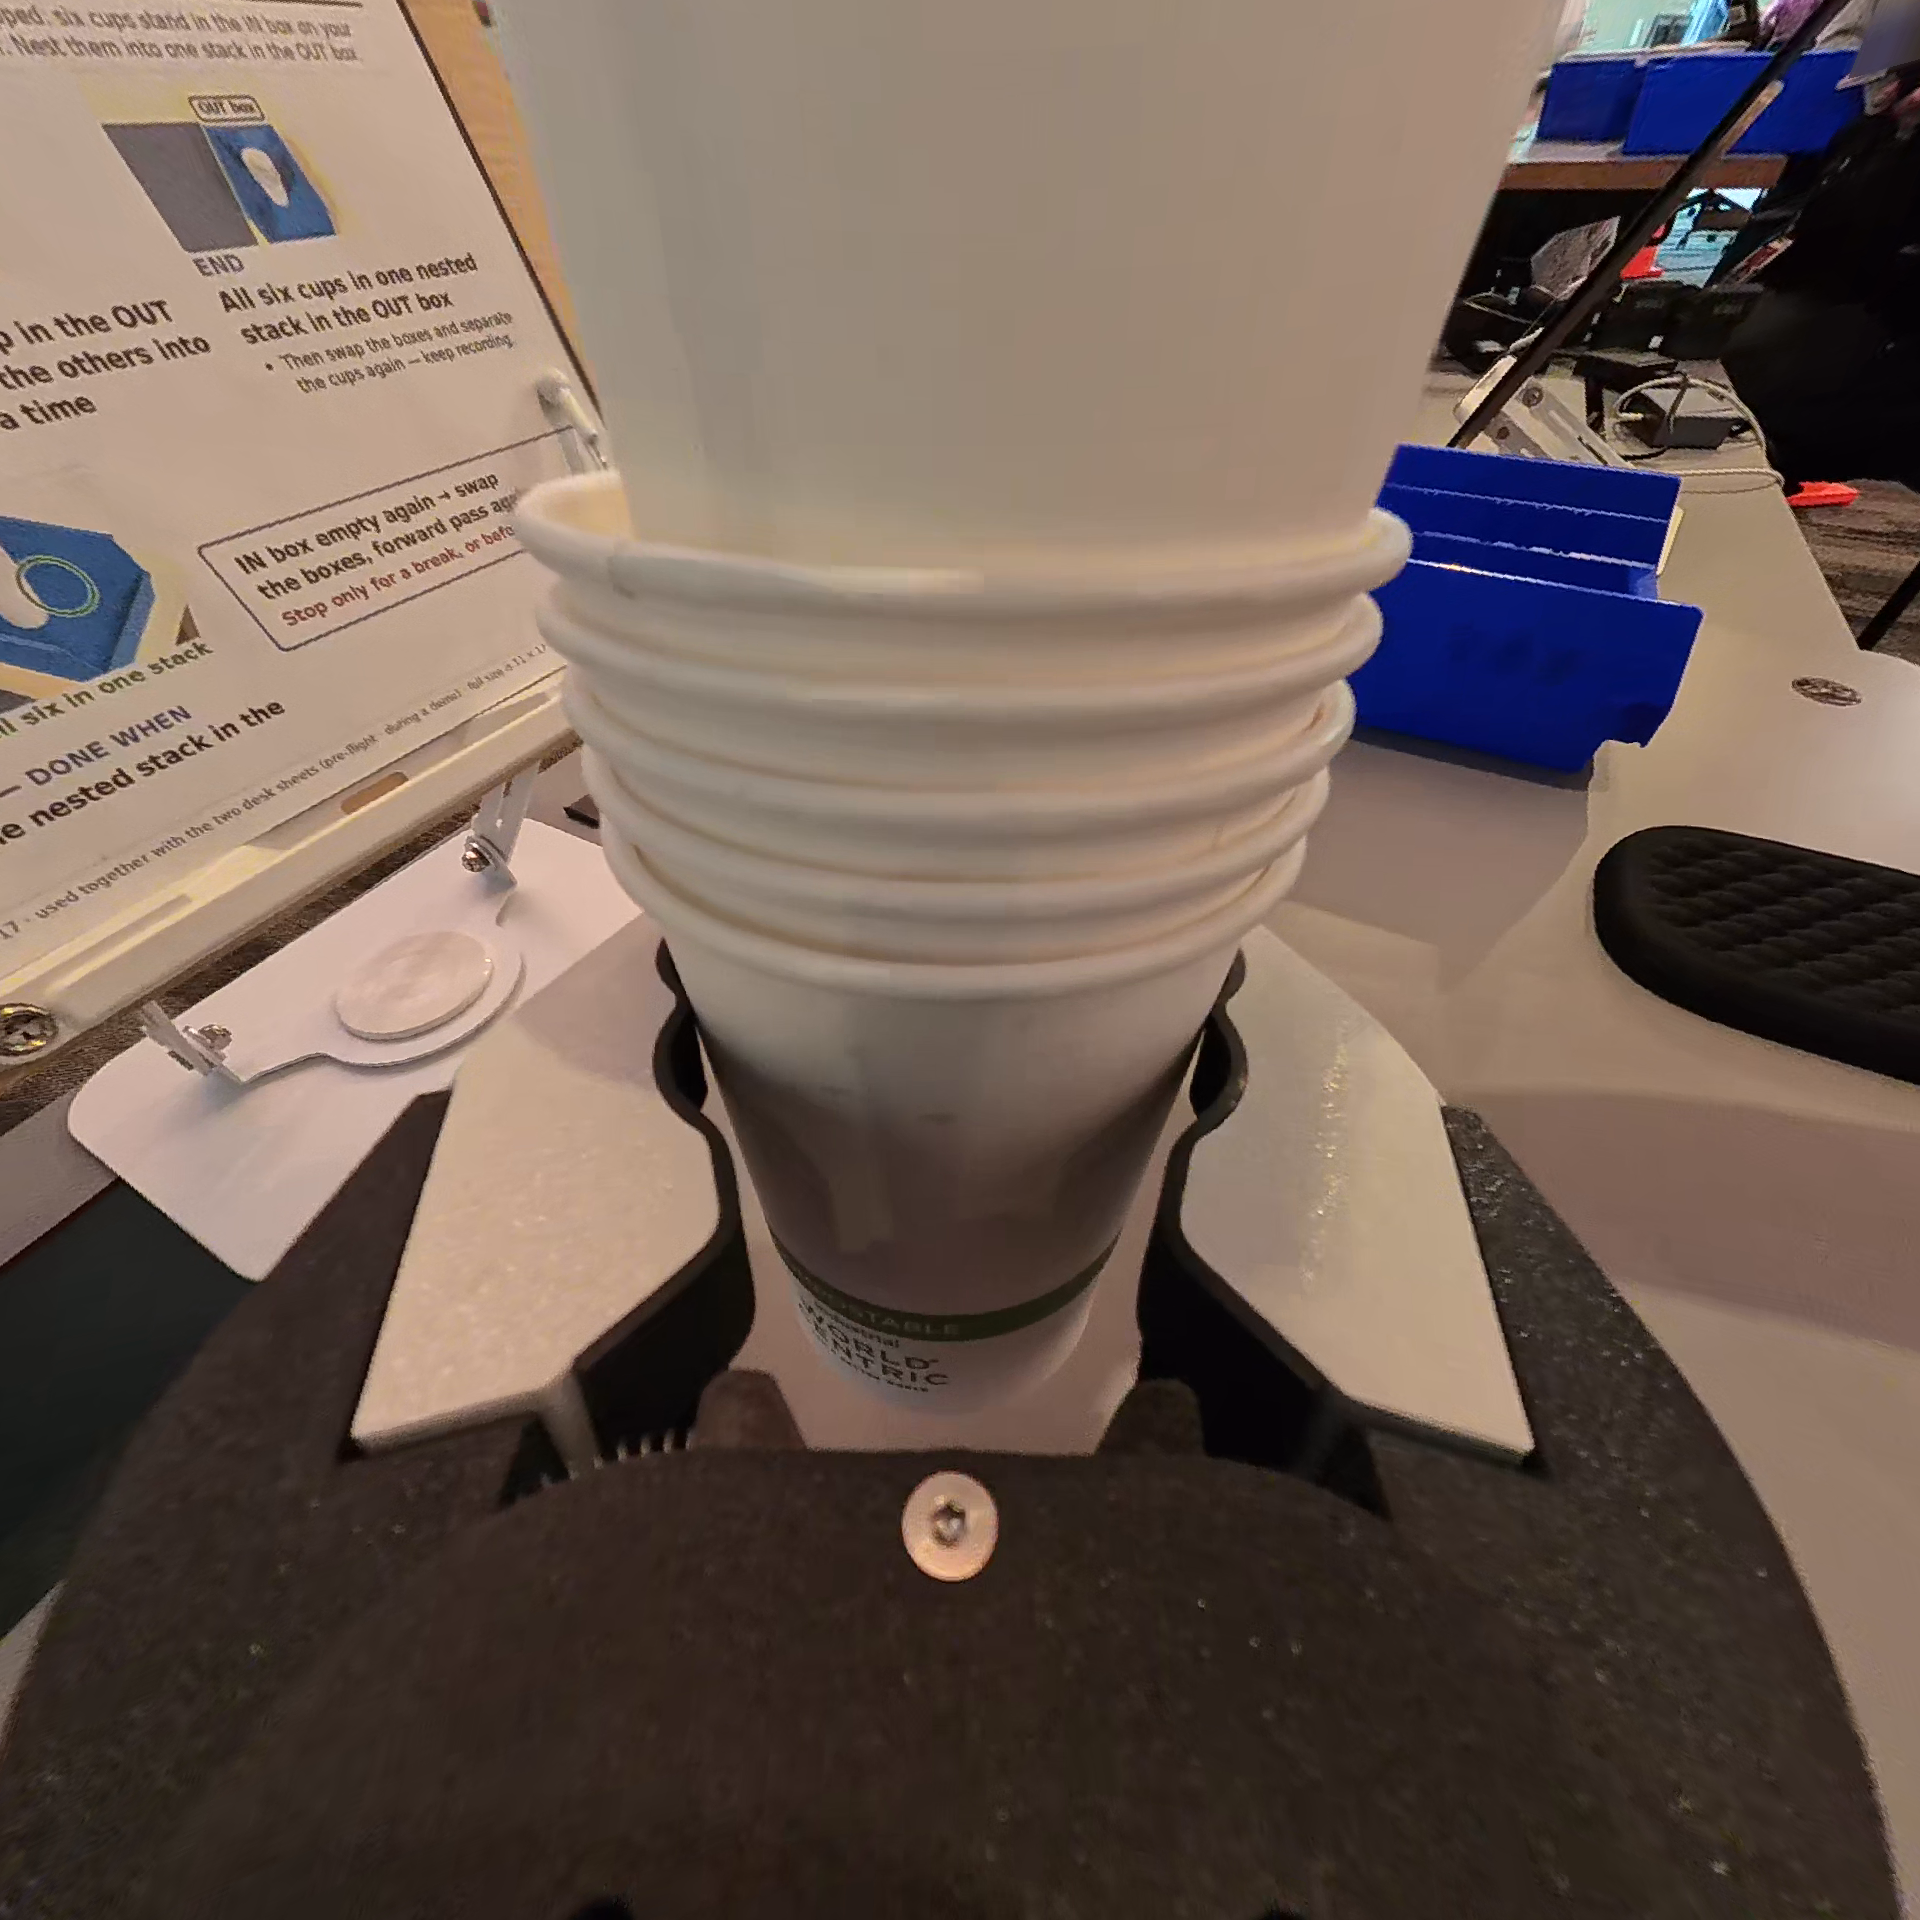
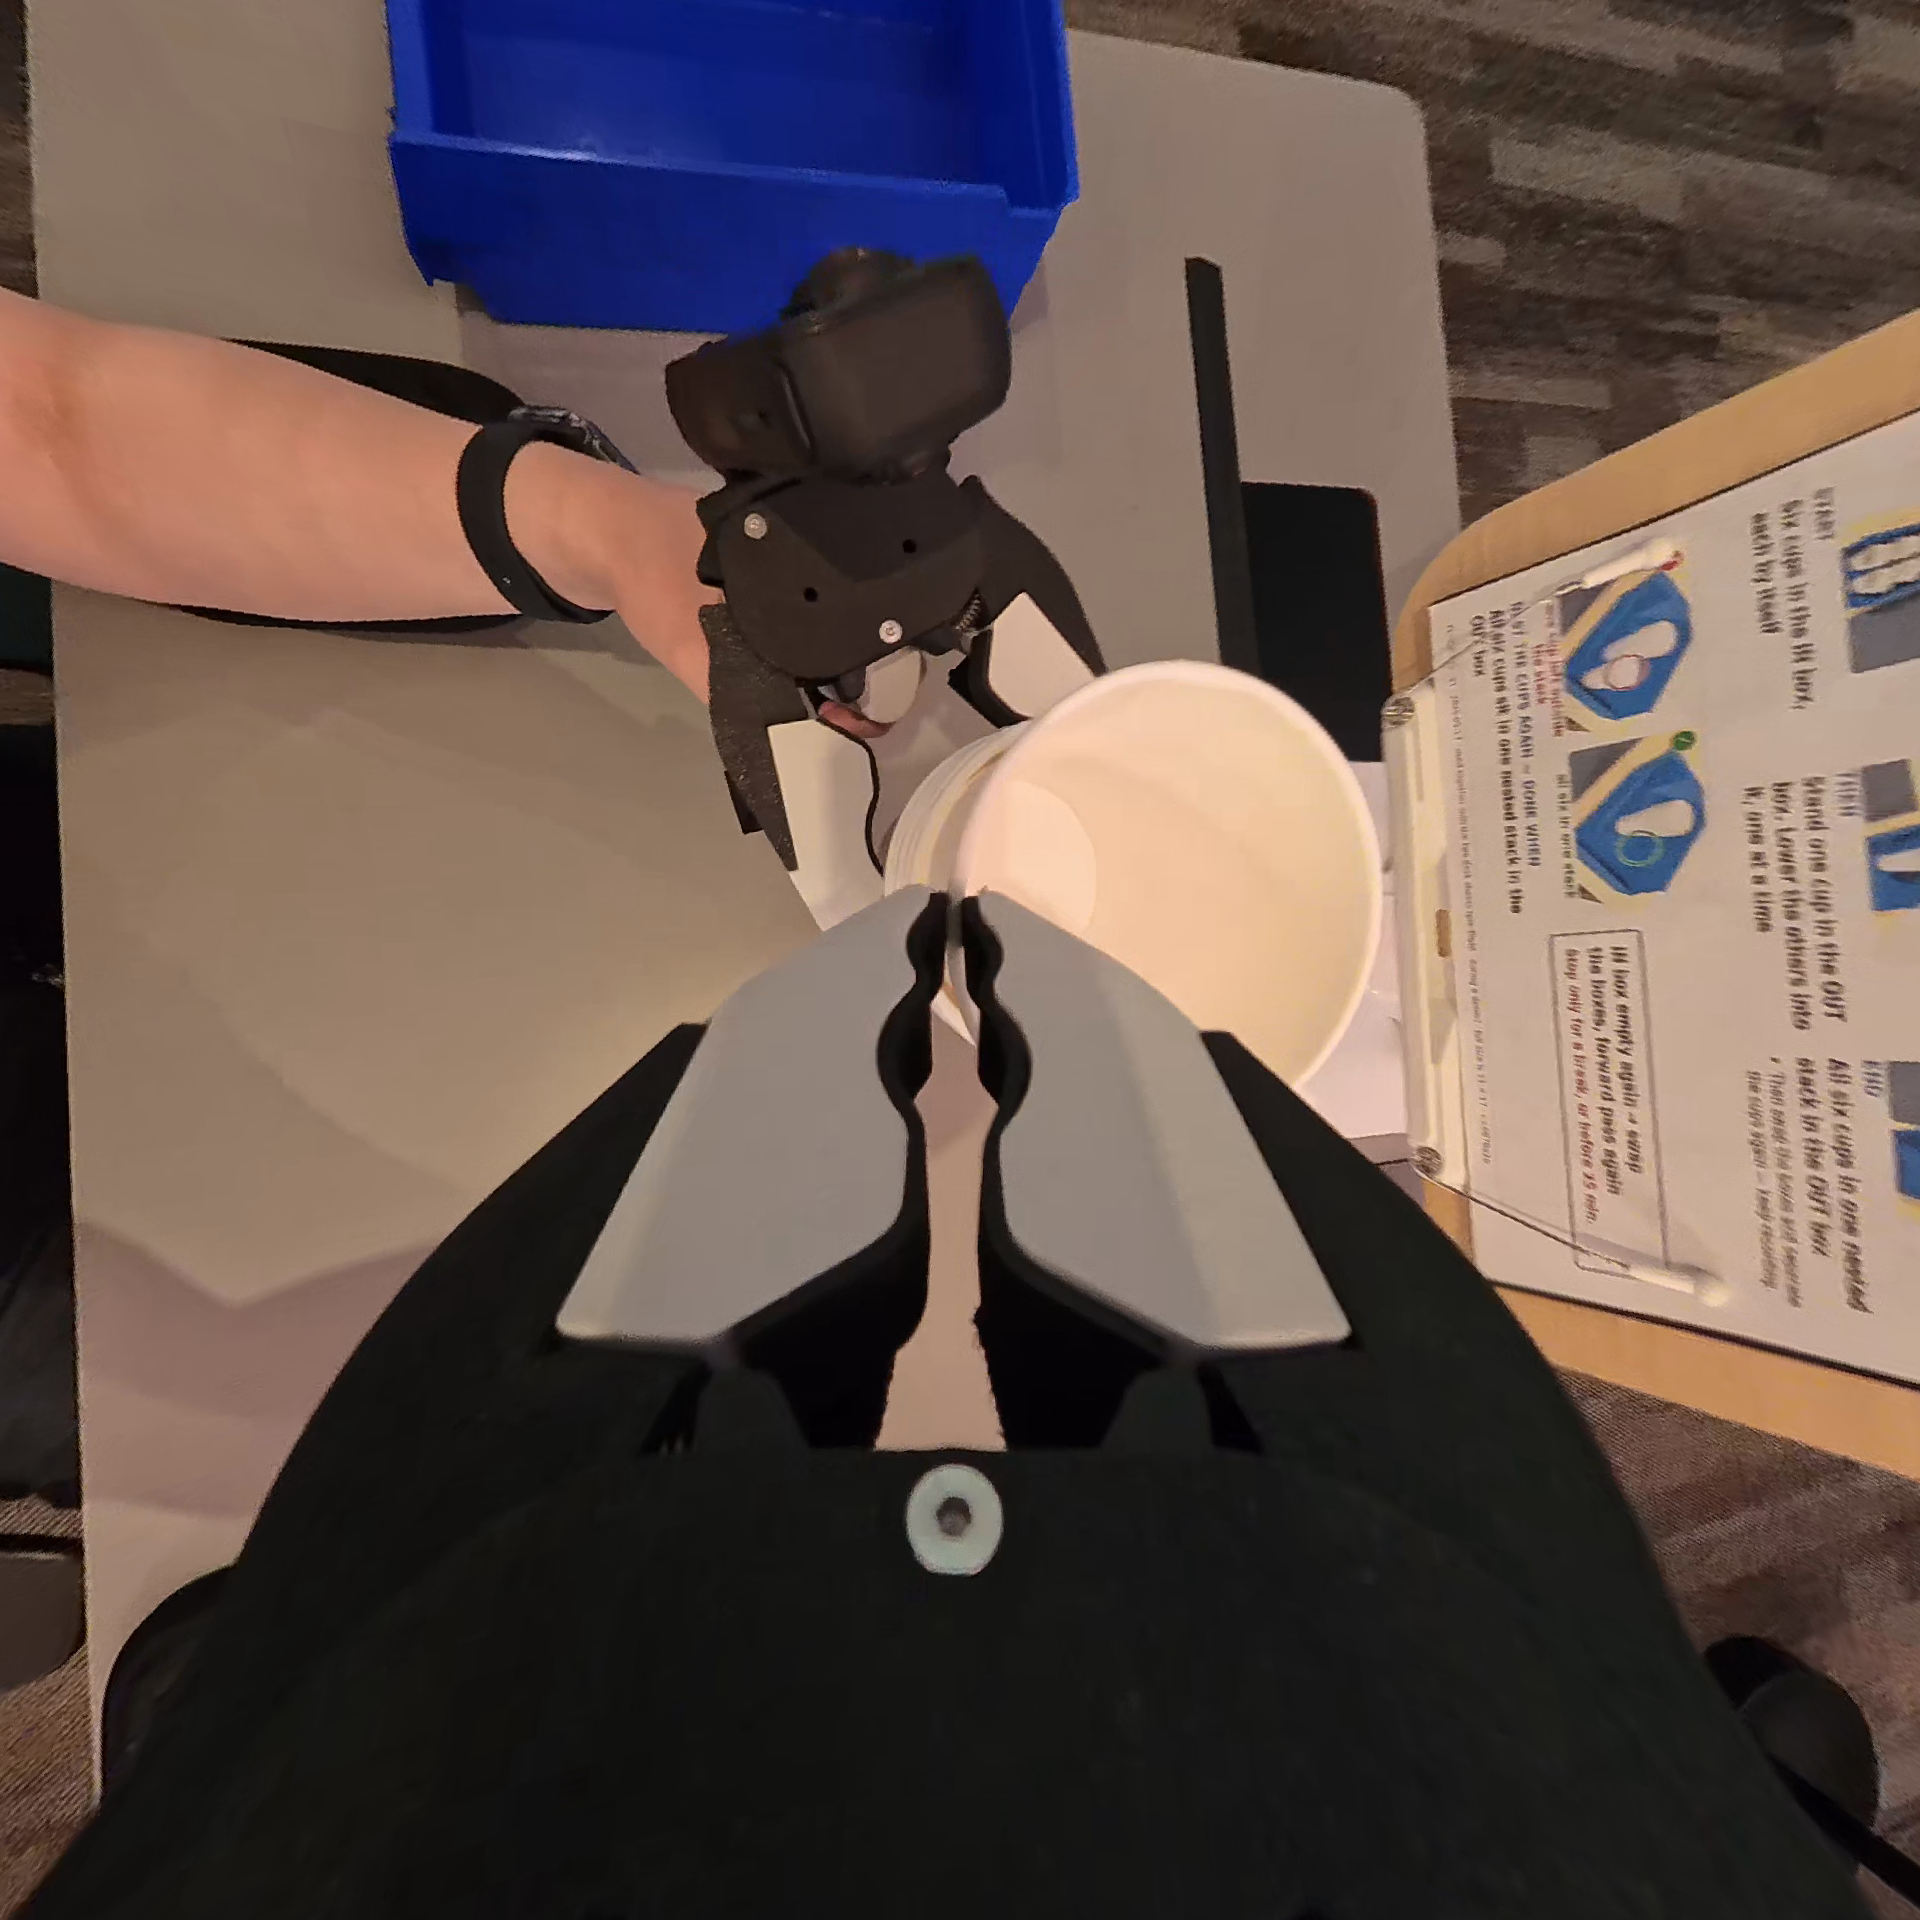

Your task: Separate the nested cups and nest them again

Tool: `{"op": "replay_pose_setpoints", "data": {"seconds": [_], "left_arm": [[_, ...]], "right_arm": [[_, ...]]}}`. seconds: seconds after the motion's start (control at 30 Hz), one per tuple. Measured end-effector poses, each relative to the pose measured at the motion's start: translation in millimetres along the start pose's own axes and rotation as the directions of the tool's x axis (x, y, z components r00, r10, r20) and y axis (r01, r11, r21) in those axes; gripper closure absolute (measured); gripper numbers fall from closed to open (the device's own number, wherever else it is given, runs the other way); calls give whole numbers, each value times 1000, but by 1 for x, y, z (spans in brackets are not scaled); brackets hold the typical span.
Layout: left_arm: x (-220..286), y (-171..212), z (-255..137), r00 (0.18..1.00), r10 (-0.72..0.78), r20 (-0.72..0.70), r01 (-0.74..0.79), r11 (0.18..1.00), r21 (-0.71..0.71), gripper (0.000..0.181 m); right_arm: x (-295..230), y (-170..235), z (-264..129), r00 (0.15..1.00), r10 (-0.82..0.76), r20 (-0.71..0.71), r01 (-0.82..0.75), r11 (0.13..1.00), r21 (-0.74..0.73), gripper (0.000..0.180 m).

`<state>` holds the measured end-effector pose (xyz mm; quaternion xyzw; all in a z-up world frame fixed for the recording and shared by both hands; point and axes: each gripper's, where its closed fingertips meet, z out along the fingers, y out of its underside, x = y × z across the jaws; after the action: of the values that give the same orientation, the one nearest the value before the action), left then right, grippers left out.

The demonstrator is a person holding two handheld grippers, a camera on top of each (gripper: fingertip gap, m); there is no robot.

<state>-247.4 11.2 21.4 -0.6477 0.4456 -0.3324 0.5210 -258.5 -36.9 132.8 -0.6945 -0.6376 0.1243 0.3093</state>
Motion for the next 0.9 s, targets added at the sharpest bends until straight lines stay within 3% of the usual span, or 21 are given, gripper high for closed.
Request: {"op": "replay_pose_setpoints", "data": {"seconds": [0.63,0.9], "left_arm": [[23,-2,16,997,-27,-76,30,999,31,88],[47,-8,24,993,-9,-121,12,1000,27,88]], "right_arm": [[1,18,-103,981,41,-190,-30,998,61,177],[-10,20,-102,988,34,-149,-26,998,57,177]]}}
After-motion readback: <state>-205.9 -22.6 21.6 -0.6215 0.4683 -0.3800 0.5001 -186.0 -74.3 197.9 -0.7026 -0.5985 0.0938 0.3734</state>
